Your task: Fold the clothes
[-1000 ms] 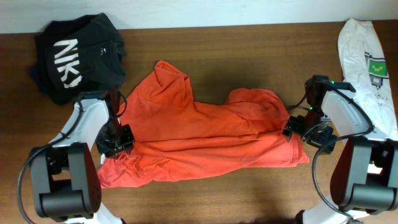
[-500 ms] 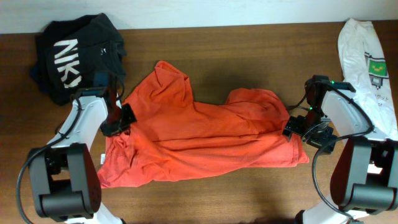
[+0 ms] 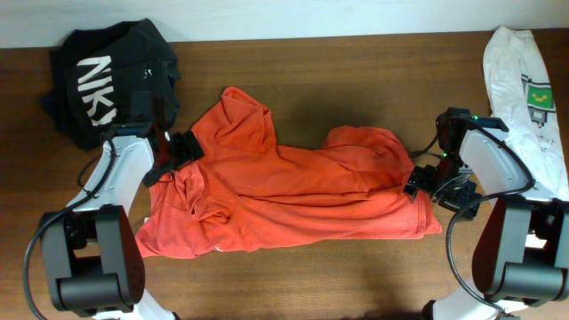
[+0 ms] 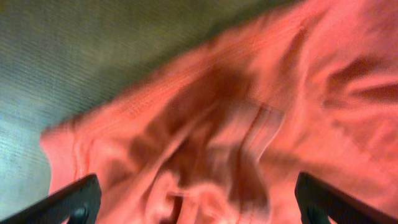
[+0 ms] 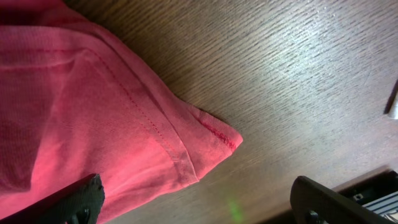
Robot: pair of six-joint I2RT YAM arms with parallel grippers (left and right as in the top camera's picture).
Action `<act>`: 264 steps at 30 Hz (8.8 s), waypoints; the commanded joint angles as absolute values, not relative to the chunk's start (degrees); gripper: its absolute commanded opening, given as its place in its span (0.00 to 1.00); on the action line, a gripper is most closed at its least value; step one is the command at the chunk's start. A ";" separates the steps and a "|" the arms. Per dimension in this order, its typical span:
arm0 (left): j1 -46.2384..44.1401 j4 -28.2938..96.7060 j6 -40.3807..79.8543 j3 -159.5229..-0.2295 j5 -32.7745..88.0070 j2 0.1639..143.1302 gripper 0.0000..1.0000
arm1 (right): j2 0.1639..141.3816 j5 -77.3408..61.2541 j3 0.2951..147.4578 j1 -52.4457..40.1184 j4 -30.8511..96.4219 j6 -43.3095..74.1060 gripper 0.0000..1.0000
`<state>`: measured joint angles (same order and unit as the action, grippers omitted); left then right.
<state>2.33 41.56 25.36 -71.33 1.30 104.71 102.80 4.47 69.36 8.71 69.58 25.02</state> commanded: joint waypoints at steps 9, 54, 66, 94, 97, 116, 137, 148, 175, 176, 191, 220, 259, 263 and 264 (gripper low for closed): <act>1.89 56.34 25.65 -63.20 8.54 101.03 0.81 | 101.65 -13.52 75.83 8.84 64.12 15.20 0.95; 2.42 55.44 25.21 -62.81 -1.13 100.09 0.41 | 107.09 -1.67 77.60 7.81 55.77 22.98 0.18; 2.42 65.60 20.43 -61.87 5.37 92.31 0.43 | 107.13 -3.90 76.36 5.72 67.44 20.23 0.04; 16.25 63.55 23.81 -49.54 5.10 78.00 0.00 | 86.04 -4.95 61.08 14.26 66.72 21.58 0.06; 13.67 58.13 14.59 -49.54 17.08 70.15 0.33 | 82.76 -18.09 61.08 14.06 63.44 14.50 0.59; 0.91 47.11 20.32 -49.54 4.43 98.35 0.00 | 104.71 -7.79 60.90 -0.36 51.51 17.58 0.04; 2.98 49.87 21.91 -49.54 6.35 81.65 0.00 | 92.20 -15.07 60.97 -0.38 45.95 14.59 0.04; 1.65 43.81 20.05 -49.54 7.84 96.38 0.00 | 106.45 -11.86 60.31 -0.38 44.71 20.12 0.04; 0.03 51.75 11.70 -66.81 10.94 71.07 0.99 | 89.23 -4.64 73.67 -0.36 69.89 15.81 0.99; -1.76 43.59 10.94 -67.33 10.96 74.61 0.99 | 89.30 -4.97 73.67 -0.38 70.43 15.81 0.99; -8.84 6.11 -8.49 -69.38 -4.34 117.27 0.94 | 89.36 -5.78 73.38 -0.38 74.17 14.76 0.99; -8.84 9.47 -8.45 -69.38 -4.36 108.55 0.00 | 110.78 -8.99 76.95 -4.49 58.02 7.70 0.74; -8.84 20.05 -6.04 -69.36 -4.34 99.63 0.00 | 114.69 -8.78 75.77 -8.54 52.03 0.54 0.10; -8.84 20.25 -6.04 -69.36 -4.34 99.63 0.00 | 114.69 -5.58 80.36 -8.51 56.23 2.24 0.04; -8.84 20.29 -6.04 -69.36 -4.36 99.63 0.01 | 114.69 -4.25 82.04 -8.51 58.02 2.44 0.05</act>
<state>-8.93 20.10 -6.42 -68.90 -3.70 99.44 114.48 -8.82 77.95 -8.25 55.83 1.10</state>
